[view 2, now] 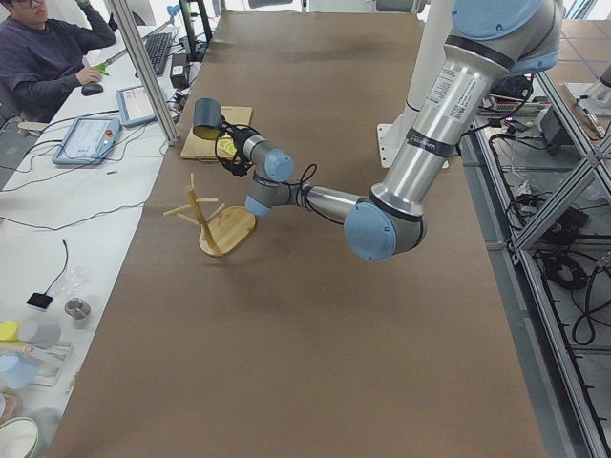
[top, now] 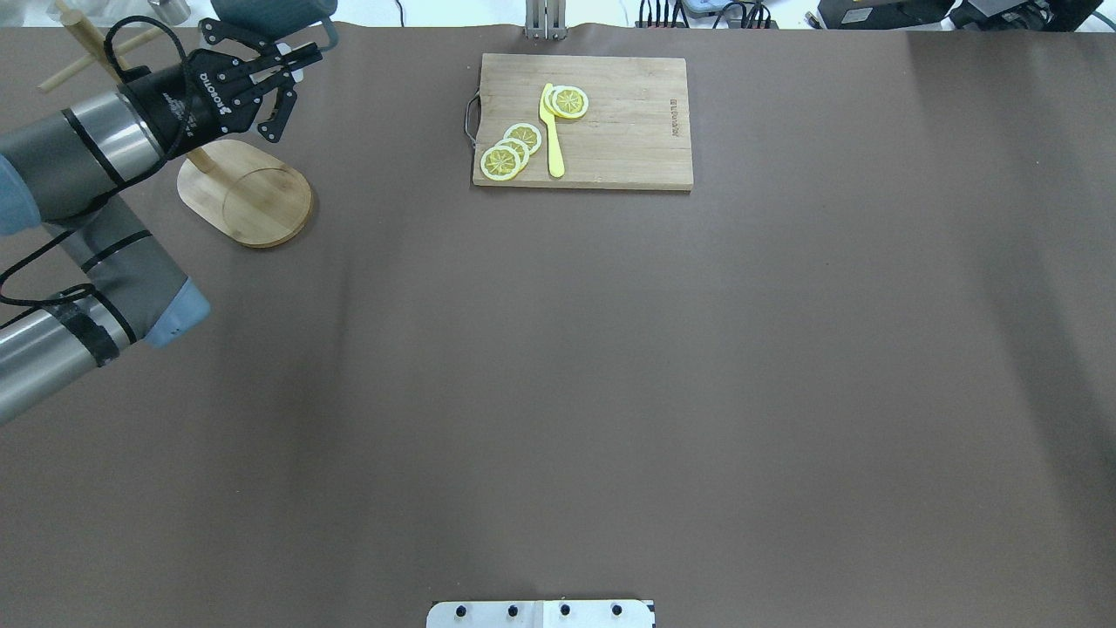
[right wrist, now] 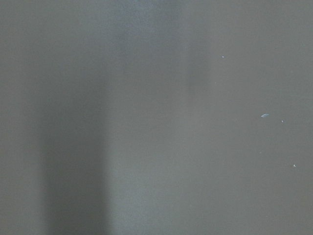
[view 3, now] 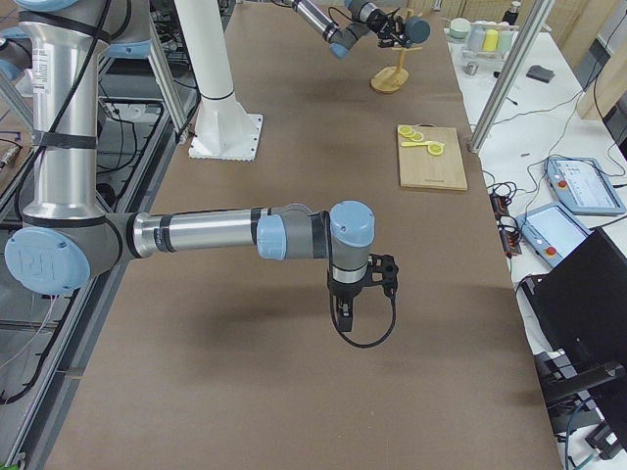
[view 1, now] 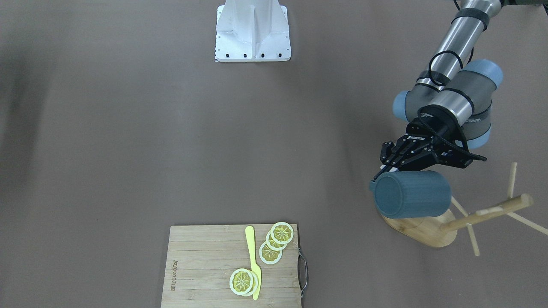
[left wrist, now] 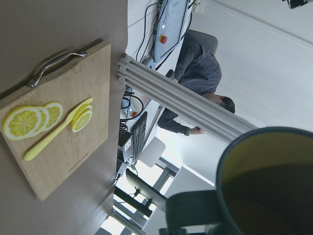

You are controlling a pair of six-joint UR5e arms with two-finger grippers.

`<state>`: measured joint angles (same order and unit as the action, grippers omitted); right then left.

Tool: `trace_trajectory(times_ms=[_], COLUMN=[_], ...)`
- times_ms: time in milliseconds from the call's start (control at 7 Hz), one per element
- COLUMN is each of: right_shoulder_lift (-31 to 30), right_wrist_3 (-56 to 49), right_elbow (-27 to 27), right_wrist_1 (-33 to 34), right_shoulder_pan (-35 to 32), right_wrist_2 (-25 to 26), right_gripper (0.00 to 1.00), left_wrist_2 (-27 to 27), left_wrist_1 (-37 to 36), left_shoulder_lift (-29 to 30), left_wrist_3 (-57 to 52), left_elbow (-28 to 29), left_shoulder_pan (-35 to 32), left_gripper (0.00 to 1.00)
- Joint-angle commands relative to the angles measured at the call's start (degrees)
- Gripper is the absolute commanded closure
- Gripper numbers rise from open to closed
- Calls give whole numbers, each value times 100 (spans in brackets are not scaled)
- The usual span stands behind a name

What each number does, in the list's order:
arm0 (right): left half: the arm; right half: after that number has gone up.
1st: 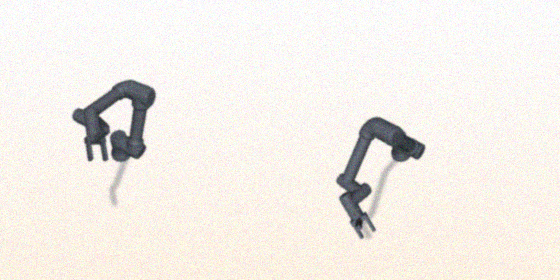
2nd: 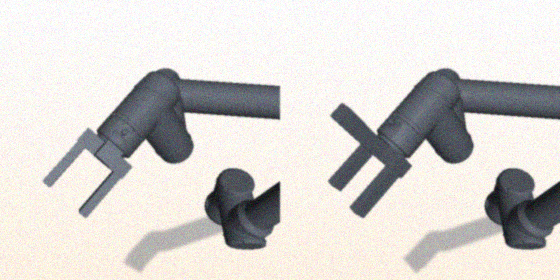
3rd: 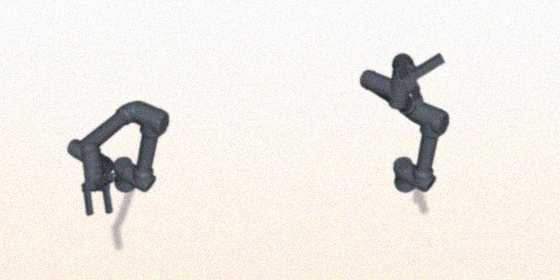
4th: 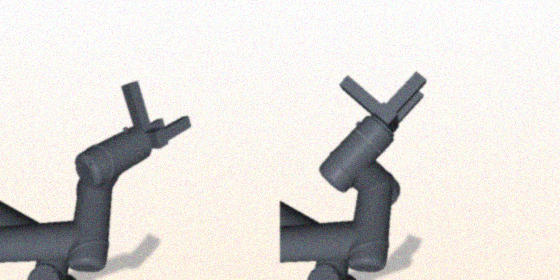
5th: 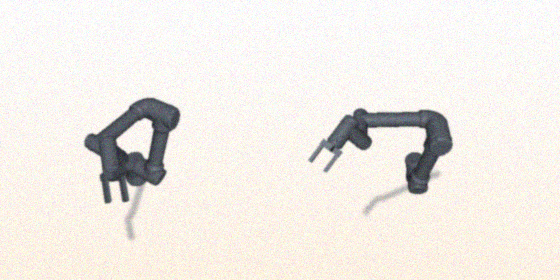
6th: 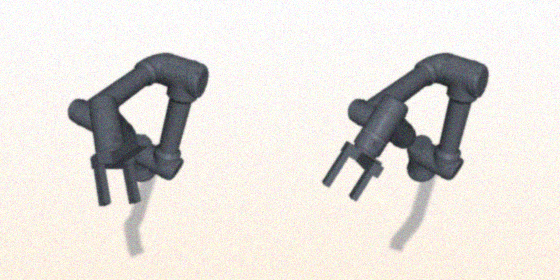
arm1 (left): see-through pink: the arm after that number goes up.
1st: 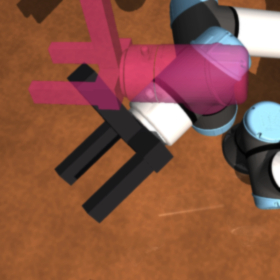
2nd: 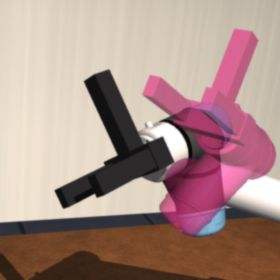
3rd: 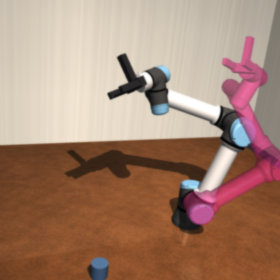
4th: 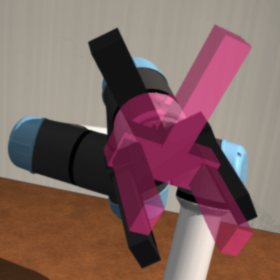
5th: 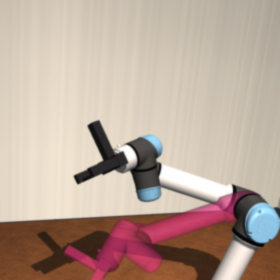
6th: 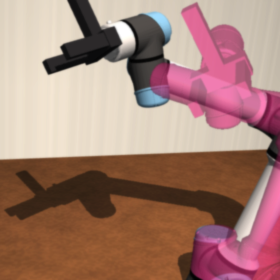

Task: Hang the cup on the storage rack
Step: 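Align the mug handle with a stand peg using the left gripper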

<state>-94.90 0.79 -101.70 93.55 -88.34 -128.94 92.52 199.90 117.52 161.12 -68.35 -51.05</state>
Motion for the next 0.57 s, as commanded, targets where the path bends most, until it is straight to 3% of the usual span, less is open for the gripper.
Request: trace_trajectory(times_ms=[0, 429], right_shoulder_lift=[15, 59], right_wrist_3=[0, 0], right_elbow=[-17, -43], right_wrist_1=[-3, -3], right_shoulder_pan=[1, 1], right_wrist_2=[0, 0], right_gripper=[0, 0], left_wrist_2=[-382, -541], left_wrist_1=[225, 653], left_shoulder_lift=[-28, -167], left_wrist_3=[796, 1053], left_elbow=[278, 629], left_shoulder_pan=[-142, -116], left_gripper=[100, 100])
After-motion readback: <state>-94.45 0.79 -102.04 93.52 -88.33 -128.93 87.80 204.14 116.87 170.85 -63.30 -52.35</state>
